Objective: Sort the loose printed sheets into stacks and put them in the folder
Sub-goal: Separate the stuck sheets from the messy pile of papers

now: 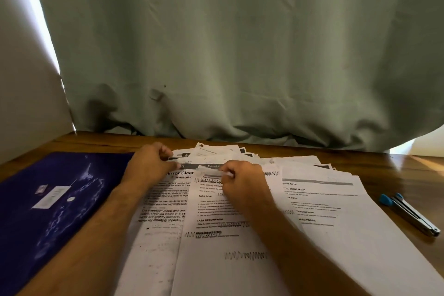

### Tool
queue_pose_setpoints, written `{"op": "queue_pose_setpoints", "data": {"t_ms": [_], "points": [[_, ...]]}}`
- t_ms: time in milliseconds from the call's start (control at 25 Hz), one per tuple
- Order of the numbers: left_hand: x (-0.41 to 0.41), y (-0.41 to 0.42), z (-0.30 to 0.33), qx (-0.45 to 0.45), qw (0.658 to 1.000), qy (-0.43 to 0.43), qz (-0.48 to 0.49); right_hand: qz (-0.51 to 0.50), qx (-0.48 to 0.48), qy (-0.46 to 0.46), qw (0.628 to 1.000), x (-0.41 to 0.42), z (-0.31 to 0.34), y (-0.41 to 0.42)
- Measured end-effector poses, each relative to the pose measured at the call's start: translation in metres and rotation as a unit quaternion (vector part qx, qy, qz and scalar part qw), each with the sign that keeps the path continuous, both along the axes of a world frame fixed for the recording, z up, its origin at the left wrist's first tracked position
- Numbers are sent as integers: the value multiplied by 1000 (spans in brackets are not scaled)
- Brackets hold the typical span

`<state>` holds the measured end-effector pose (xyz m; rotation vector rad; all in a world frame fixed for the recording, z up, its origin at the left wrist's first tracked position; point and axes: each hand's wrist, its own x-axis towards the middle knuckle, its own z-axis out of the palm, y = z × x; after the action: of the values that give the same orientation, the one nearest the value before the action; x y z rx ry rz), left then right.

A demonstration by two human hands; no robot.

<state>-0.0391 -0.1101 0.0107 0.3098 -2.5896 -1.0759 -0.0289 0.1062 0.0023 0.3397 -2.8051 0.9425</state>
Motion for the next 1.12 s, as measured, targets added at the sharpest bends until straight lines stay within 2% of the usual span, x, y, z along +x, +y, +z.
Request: {"op": "queue_pose_setpoints", "data": {"t_ms": [120,240,680,760,840,920,1000,1040,1120], "points": [[-1,-3,-6,-29,998,-54,-19,36,52,-5,998,7,-4,-4],[-2,-3,-13,-35,995,-85,-32,38,55,6,998,8,-6,-5],[8,-8,-2,9,994,92,-54,0,-18,46,999,10,-18,-3],[8,-12,0,19,992,69,-109,-3,-25,56,998,11,-17,-5],[13,-18,4,37,980,-10,-195,16,-16,66,998,13,-14,-6],[18,-26,9,61,956,-94,-272,48,48,83,994,14,-13,-8],[24,-34,9,115,929,-138,-324,77,142,100,982,15,-12,-12],[26,-35,8,148,920,-142,-335,85,171,99,977,15,-11,-13],[25,-34,2,216,928,-109,-283,89,184,92,975,16,-10,-15]]}}
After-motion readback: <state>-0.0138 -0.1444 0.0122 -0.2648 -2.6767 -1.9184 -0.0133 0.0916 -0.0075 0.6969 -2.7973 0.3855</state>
